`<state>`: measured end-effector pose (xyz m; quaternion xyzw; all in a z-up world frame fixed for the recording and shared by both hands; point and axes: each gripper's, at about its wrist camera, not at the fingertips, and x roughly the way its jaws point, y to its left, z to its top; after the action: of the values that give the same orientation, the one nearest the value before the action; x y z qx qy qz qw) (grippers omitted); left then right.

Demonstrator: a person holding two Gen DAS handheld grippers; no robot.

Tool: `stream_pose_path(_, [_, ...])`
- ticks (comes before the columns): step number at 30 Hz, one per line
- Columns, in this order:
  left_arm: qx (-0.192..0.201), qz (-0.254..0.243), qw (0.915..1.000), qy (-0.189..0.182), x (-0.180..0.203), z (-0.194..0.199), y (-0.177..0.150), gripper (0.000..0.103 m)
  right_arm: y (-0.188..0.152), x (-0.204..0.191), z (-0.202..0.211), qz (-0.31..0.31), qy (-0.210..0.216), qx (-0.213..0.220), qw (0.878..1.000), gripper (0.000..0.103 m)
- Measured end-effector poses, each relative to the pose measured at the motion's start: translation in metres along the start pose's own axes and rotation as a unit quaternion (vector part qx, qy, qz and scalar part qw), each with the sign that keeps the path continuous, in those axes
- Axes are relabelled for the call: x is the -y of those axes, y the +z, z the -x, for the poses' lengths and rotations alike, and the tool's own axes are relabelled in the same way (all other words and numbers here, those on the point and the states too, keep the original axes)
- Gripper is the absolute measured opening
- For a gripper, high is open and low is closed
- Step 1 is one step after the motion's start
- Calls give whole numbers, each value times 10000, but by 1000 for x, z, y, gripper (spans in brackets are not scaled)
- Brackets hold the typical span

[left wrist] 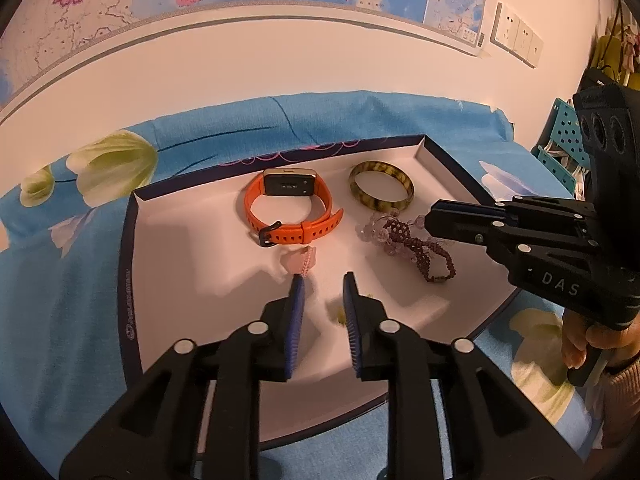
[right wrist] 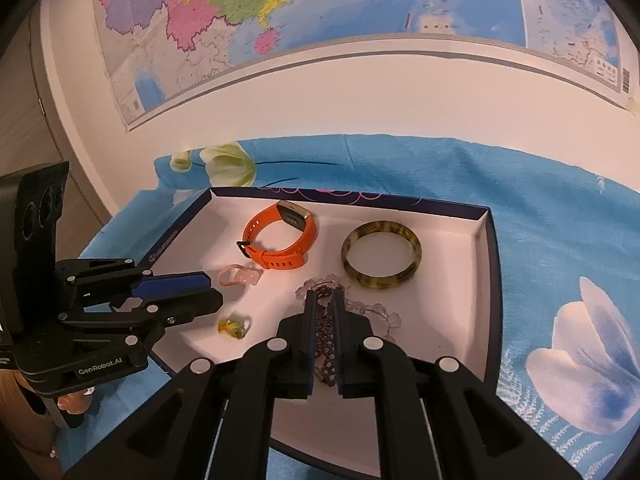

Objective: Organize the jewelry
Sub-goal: 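Carry the bracelet into the box with the right tool while the left tool carries the ring in, then open both tools and withdraw them toward the rings on the cloth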

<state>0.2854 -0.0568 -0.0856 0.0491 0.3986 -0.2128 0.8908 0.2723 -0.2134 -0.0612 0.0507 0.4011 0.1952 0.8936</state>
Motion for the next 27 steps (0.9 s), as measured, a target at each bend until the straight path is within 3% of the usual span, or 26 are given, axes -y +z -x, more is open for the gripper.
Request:
stream_pose_path(7, [330,-33,9994,93,0,29,-4,34,-1,-4,24,4,98,216,9997,13])
stream_pose_path(9, [443,-97,9989,91,0,42,-9,37,-4,-6,33,4,157,268,9995,25])
stream_pose_path(11, [557,-190,9982,91,2,55,-16,40,-7,-9,42,10,265,315,9992,30])
stream_pose_path(18, [669,-405,9969,73,6,83,-46,43,-31,-23,65,181,412,274,9986,30])
stream_pose_path(27, [552,-332,9979,-77,11,93,-81,45,-71,-42,70,380,357,-134,9986,30])
